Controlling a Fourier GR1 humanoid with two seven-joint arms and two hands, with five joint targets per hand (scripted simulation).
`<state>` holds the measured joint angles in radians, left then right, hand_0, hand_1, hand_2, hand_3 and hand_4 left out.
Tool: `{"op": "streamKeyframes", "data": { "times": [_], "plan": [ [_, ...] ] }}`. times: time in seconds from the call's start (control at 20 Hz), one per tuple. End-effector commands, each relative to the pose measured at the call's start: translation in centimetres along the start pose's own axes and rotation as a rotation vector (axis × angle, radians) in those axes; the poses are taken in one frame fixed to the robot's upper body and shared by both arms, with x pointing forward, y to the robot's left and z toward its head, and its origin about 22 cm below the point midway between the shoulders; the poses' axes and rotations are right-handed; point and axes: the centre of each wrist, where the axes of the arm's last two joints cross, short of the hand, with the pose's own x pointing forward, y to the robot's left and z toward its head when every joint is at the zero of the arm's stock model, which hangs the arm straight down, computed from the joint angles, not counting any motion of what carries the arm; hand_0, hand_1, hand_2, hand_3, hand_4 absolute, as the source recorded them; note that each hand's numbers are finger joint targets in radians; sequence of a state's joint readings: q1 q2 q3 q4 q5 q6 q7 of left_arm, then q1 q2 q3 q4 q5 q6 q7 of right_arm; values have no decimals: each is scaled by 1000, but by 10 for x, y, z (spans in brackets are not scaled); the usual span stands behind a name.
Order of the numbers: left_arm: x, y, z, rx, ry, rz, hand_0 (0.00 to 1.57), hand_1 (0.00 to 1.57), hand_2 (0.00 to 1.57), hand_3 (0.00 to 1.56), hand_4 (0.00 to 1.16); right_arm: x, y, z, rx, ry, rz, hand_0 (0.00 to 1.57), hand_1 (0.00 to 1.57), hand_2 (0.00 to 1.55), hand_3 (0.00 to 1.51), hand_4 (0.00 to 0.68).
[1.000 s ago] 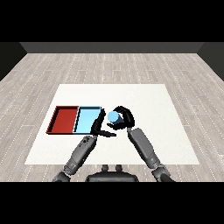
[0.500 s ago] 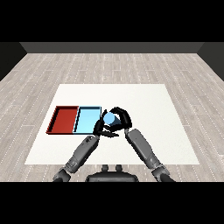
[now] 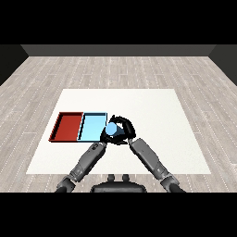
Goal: Pick the blue can and put it in the blue box
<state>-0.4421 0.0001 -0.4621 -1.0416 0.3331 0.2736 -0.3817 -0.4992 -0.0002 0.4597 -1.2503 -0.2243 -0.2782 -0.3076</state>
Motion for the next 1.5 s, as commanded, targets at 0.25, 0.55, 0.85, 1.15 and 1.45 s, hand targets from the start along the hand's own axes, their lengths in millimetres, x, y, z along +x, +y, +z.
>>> {"op": "streamKeyframes", "data": {
  "times": [0.25, 0.55, 0.85, 1.15, 1.45],
  "plan": [
    [-10, -1, -6, -17, -42, -40, 0, 0, 0, 0, 174, -3, 22, -11, 42, -4, 6, 1319, 1319, 1426, 1395, 617],
    [2, -17, -2, 39, -34, -240, 322, 322, 480, 327, 181, 6, 32, -16, 96, 0, 2, 1460, 1460, 1467, 1398, 593],
    [8, -13, -11, 19, -49, -205, 0, 0, 0, 0, 428, 6, 38, -9, 85, -9, 26, 1454, 1454, 1460, 1393, 590],
    [3, -7, -17, 118, -56, -230, 812, 812, 853, 715, 689, 7, 31, -3, 89, -11, -21, 1443, 1443, 1453, 1393, 602],
    [-14, -18, -6, 105, -54, -229, 831, 831, 881, 738, 666, -3, 27, -7, 85, -9, -53, 1432, 1432, 1451, 1392, 588]
  ]
}}
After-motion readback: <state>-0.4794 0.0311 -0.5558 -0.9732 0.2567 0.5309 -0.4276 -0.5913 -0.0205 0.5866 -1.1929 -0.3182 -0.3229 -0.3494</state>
